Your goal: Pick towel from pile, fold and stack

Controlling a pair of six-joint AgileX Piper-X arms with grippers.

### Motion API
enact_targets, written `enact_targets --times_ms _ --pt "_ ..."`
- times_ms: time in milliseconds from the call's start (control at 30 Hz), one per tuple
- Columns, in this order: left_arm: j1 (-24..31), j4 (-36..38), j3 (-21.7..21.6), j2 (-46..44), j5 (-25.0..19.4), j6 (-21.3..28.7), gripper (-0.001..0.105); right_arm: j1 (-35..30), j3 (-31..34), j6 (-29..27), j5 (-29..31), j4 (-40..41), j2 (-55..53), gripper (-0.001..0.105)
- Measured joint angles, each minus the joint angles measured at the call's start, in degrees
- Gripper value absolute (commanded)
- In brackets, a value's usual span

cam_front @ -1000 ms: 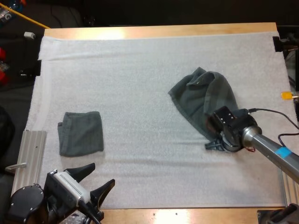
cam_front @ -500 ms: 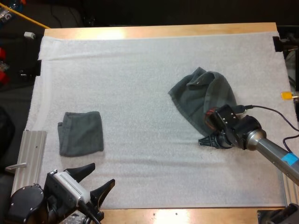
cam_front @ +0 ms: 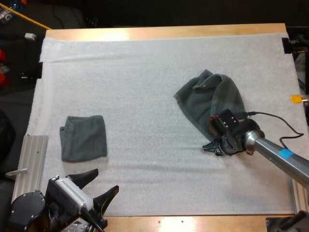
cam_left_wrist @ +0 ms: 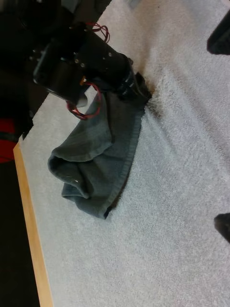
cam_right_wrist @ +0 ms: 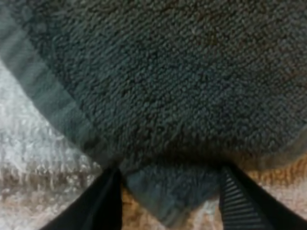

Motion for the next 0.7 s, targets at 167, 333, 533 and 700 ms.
enact_targets --times_ms 167,333,533,700 --pt "0.0 0.0 0.0 0.0 0.0 0.0 0.063 0.04 -0.14 0.0 0.25 -0.37 0.07 0.015" --pt "0.0 0.0 0.0 0.0 0.0 0.0 0.063 0.04 -0.14 0.0 0.65 -0.34 0.07 0.0" --pt "0.0 0.0 0.0 0.0 0.0 0.0 0.063 0.04 -0.14 -0.59 0.62 -0.34 -2.61 0.0" --pt "0.0 0.0 0.0 0.0 0.0 0.0 0.063 0.04 -0.14 -1.36 0.62 0.36 -8.21 0.0"
